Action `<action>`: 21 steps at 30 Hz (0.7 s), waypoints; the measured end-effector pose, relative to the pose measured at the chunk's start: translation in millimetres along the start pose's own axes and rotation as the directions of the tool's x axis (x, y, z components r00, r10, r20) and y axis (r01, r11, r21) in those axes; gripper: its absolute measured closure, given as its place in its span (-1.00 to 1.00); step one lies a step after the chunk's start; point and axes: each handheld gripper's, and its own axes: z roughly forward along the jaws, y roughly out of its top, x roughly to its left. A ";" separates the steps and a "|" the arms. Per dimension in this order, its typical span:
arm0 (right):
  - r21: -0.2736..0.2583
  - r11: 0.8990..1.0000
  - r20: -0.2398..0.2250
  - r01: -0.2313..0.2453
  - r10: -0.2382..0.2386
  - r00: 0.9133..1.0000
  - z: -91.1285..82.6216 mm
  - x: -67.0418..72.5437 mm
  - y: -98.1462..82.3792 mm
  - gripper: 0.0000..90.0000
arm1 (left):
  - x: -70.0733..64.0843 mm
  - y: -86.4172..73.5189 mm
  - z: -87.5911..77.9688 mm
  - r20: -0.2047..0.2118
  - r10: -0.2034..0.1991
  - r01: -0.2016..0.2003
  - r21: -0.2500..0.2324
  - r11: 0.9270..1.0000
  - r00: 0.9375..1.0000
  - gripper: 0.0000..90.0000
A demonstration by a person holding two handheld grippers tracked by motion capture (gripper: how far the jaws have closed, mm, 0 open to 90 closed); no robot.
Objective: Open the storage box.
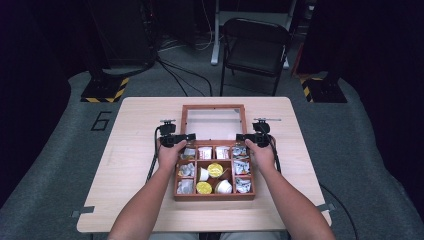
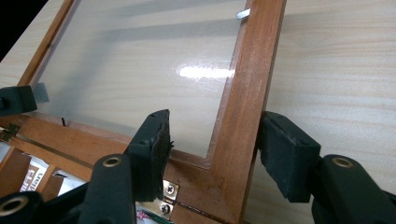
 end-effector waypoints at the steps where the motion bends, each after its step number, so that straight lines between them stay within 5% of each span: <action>1: 0.010 1.000 0.000 -0.021 0.021 1.000 0.0 0.3 -0.1 -0.04 | 0.8 0.1 0.3 0.001 -0.003 0.003 0.005 1.000 1.000 -0.28; 15: 0.017 0.999 -0.017 -0.044 0.045 0.999 2.3 -3.4 -0.4 -0.04 | 2.6 0.1 2.2 0.005 -0.032 0.032 0.017 0.999 0.999 -0.29; 21: 0.034 0.995 -0.035 -0.090 0.092 0.995 4.0 -7.0 -1.1 -0.04 | 5.2 -0.2 3.0 0.012 -0.057 0.057 0.035 0.998 0.998 -0.29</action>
